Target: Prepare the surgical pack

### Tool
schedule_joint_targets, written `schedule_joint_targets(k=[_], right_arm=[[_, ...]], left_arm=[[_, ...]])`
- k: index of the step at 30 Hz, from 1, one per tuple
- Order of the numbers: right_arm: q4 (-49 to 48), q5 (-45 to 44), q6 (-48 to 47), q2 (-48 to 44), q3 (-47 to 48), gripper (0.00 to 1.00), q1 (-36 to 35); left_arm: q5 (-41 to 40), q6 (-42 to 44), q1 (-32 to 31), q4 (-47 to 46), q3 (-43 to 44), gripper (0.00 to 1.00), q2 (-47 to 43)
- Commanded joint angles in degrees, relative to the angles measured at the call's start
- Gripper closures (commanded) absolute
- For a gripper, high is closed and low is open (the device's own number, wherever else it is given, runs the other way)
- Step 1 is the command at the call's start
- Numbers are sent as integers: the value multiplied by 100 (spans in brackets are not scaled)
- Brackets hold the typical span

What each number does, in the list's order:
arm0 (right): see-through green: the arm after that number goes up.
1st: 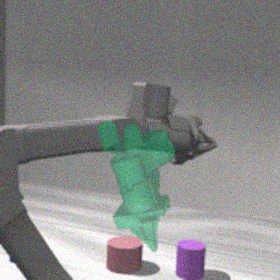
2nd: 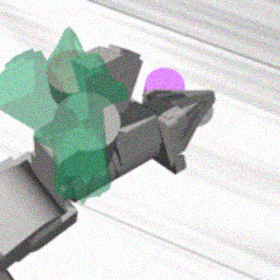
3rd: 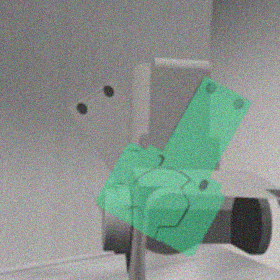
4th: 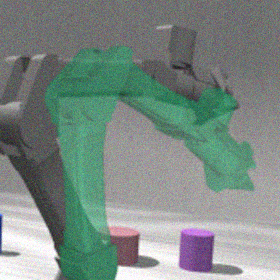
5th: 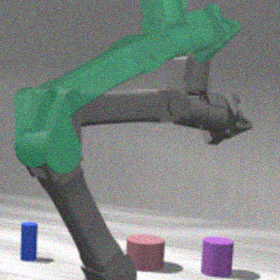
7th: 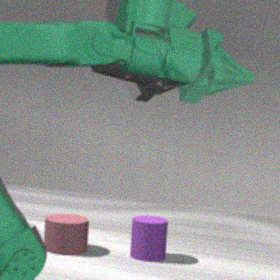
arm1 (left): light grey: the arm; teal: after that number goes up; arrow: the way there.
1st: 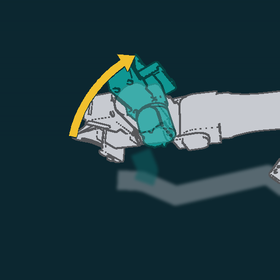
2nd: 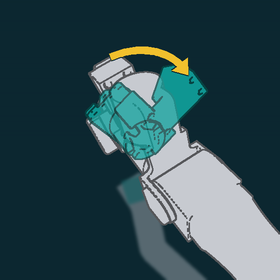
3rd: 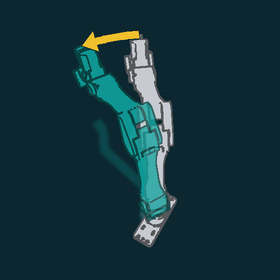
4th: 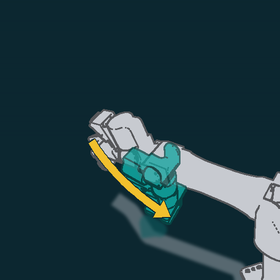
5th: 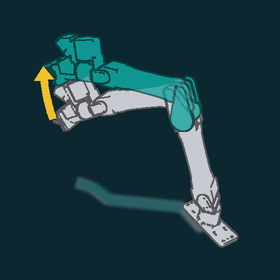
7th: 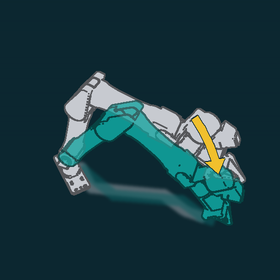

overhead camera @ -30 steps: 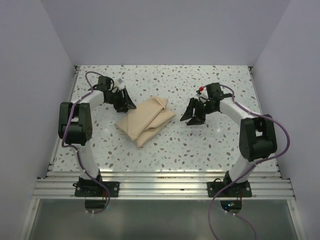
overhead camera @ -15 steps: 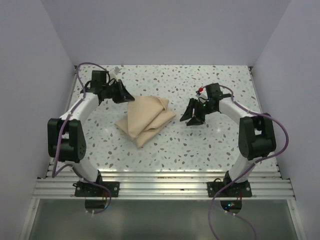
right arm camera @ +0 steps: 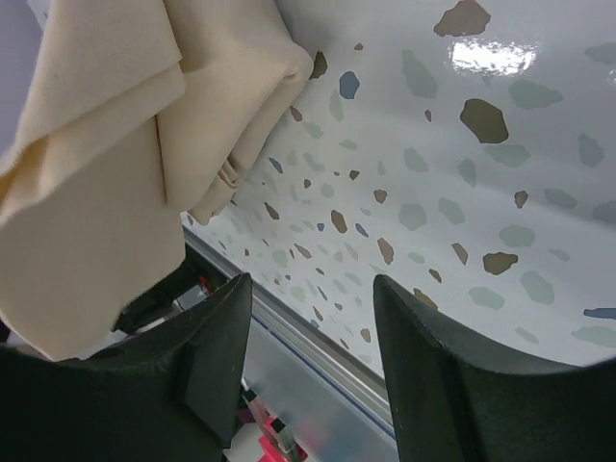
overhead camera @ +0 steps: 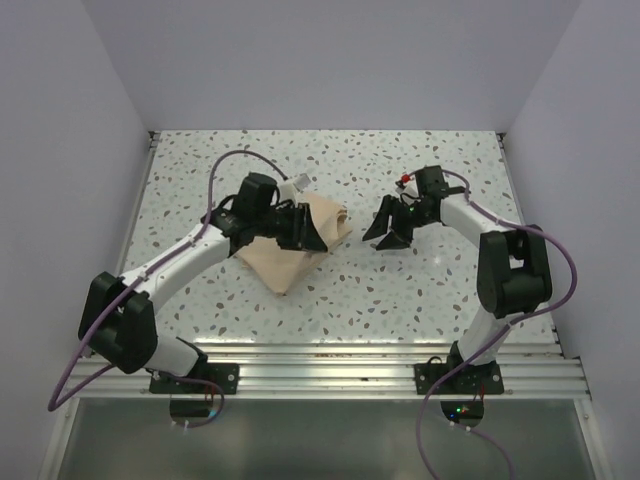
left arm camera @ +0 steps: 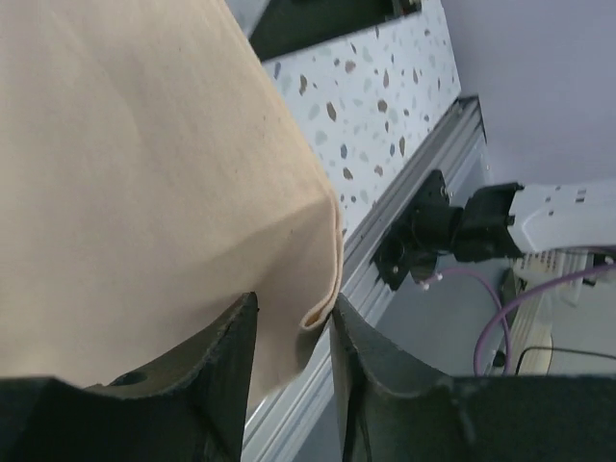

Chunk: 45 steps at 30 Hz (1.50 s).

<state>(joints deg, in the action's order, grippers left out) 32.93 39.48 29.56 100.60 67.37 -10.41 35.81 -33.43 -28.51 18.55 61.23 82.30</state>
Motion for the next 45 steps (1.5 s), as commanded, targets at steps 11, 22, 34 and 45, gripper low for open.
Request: schedule_joint_targets(k=[11, 22, 34, 45], right_arm=[[390, -582, -416, -145, 443, 39, 171], [-1075, 419, 541, 73, 250, 25, -66], [-3247, 1246, 2466, 1374, 1578, 88, -839], [-4497, 1527, 2528, 1691, 39, 96, -664]], left_arm=[[-2024, 777, -286, 1203, 741, 38, -487], [-2553, 1040, -295, 1397, 205, 38, -311], [-1491, 566, -225, 27, 415, 51, 786], [-1164, 477, 170, -106, -5, 62, 1324]])
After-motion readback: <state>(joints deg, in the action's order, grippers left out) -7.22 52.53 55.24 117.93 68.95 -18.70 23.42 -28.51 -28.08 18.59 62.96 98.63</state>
